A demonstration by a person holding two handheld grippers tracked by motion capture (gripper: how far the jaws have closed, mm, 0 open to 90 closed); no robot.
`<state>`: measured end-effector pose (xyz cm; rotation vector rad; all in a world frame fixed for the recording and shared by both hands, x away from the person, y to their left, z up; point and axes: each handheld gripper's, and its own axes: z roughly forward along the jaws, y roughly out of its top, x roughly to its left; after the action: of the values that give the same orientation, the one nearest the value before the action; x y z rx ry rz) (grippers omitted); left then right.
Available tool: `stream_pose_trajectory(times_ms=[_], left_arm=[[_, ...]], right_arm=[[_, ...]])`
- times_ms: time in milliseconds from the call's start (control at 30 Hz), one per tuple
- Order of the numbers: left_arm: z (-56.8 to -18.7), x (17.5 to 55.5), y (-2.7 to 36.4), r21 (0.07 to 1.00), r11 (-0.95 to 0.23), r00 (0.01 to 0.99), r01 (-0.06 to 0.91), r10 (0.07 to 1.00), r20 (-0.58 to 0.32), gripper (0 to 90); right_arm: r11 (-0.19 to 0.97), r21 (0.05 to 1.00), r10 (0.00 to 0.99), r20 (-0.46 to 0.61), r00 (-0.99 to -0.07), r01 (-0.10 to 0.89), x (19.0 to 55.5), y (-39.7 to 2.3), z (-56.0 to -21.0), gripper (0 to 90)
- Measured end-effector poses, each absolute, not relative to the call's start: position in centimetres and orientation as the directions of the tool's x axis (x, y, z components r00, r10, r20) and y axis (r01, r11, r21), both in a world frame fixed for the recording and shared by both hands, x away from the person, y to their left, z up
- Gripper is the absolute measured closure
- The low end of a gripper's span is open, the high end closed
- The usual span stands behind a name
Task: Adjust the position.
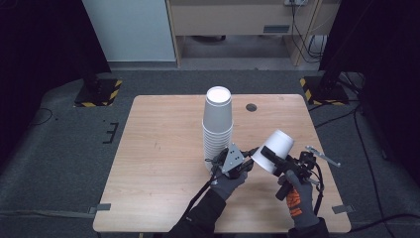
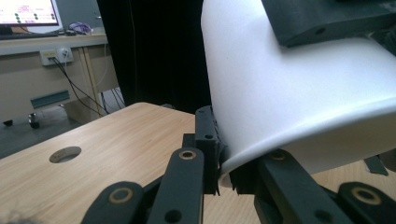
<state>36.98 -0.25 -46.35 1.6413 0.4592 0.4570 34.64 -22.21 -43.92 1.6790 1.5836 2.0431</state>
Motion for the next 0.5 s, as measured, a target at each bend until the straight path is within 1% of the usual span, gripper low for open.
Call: stream_pose_trajectory(times_ms=[500], left_arm=[[-45.98, 36.45, 0.6, 0.992, -0.121, 0.843, 0.046, 0.537, 0.027, 83.7]], right_arm=[[-0.467, 0.725, 0.594, 0.681, -0.428, 0.506, 34.95, -22.41, -43.84, 7.1]])
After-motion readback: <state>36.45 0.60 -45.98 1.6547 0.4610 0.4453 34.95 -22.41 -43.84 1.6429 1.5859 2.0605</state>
